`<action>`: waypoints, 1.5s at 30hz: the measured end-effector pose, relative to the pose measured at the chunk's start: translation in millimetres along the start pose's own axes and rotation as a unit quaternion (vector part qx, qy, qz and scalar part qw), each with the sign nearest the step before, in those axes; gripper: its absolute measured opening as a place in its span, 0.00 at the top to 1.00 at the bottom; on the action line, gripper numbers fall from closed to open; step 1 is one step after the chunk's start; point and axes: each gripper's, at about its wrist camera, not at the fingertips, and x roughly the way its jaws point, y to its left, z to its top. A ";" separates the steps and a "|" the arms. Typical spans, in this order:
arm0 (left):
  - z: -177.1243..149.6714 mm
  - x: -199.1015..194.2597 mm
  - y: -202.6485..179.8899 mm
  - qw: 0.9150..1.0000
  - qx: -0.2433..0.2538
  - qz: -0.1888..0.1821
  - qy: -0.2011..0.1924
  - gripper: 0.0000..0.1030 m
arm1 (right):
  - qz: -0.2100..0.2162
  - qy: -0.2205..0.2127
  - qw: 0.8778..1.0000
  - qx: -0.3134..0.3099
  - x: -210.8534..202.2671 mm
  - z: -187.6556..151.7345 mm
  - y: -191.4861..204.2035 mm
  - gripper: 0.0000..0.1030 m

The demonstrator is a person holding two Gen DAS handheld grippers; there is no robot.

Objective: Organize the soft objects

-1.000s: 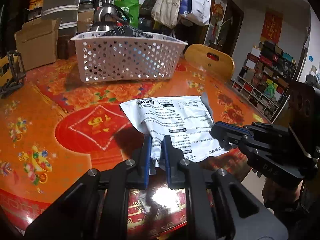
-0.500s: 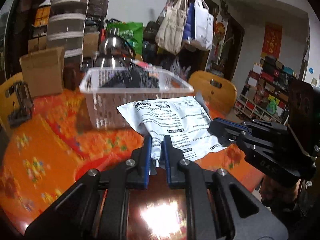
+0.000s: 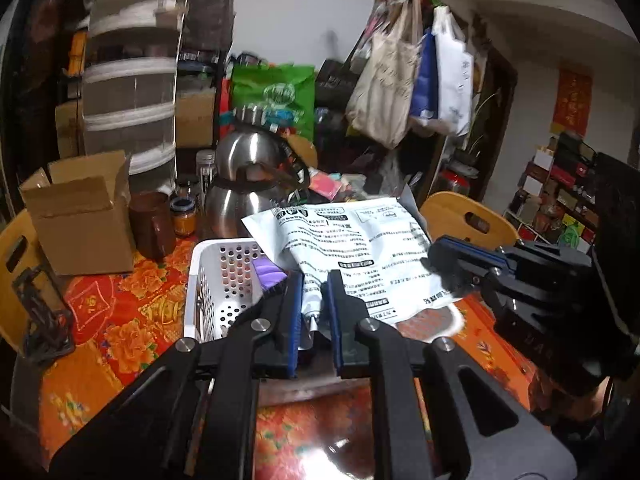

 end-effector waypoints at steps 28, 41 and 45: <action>-22.6 93.1 32.4 0.992 -0.013 0.087 0.087 0.00 | -0.031 0.083 0.988 0.124 42.6 -49.1 -60.7 0.06; -72.2 -59.6 -2.2 0.994 0.000 0.106 0.040 0.00 | -0.072 0.073 0.986 0.134 -90.5 -83.3 -15.4 0.05; -95.2 -120.4 -14.0 0.994 0.000 0.104 0.026 0.00 | -0.091 0.043 0.984 0.150 -144.5 -96.4 7.3 0.05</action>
